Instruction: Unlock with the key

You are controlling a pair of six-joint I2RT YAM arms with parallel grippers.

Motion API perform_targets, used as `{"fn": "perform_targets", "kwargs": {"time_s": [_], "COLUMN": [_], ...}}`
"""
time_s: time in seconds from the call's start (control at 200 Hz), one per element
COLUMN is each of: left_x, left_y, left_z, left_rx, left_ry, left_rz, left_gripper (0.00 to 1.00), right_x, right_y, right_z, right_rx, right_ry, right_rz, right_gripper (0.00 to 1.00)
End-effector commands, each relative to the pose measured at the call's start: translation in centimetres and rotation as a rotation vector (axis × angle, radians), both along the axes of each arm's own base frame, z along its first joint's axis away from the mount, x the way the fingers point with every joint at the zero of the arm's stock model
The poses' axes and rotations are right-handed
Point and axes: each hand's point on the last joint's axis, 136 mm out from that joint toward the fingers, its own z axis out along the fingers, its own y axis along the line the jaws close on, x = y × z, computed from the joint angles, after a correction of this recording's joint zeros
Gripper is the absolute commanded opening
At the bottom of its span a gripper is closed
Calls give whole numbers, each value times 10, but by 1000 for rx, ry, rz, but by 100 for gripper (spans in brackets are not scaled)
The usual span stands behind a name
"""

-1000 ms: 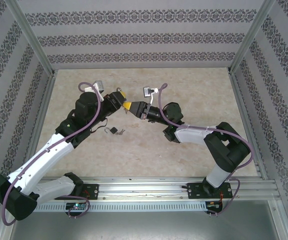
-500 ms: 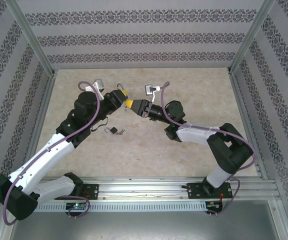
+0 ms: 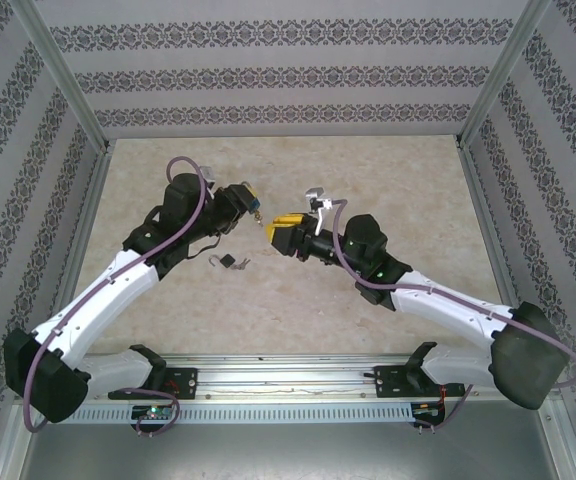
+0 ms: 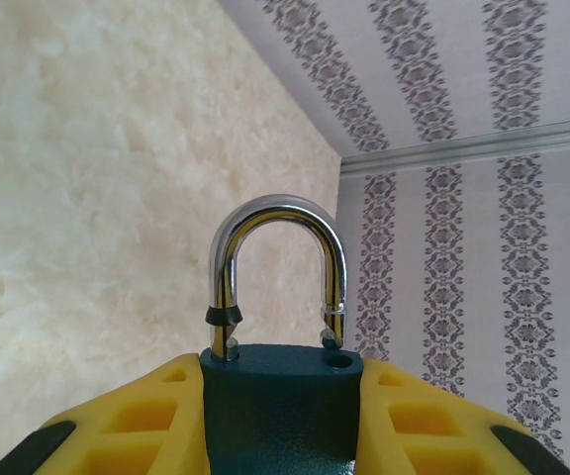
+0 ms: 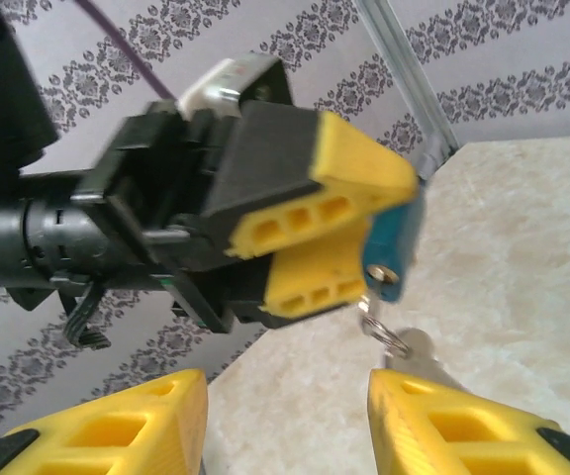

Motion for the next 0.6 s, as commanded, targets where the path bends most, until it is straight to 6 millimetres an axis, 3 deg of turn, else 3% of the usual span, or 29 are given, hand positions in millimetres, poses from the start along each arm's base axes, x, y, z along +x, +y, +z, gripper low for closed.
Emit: {"fn": "perform_targets", "kwargs": {"time_s": [0.0, 0.38, 0.595], "left_x": [-1, -3, -3], "left_y": [-6, -11, -13], "left_z": [22, 18, 17], "left_rx": [-89, -111, -125], "left_ry": [-6, 9, 6], "left_rz": [-19, -43, -50], "left_gripper": [26, 26, 26], "right_x": [15, 27, 39], "right_y": [-5, 23, 31], "right_z": [-4, 9, 6], "right_rx": [-90, -38, -45], "right_ry": [-83, -99, -81], "right_rz": [-108, -101, -117], "right_gripper": [48, 52, 51]}}
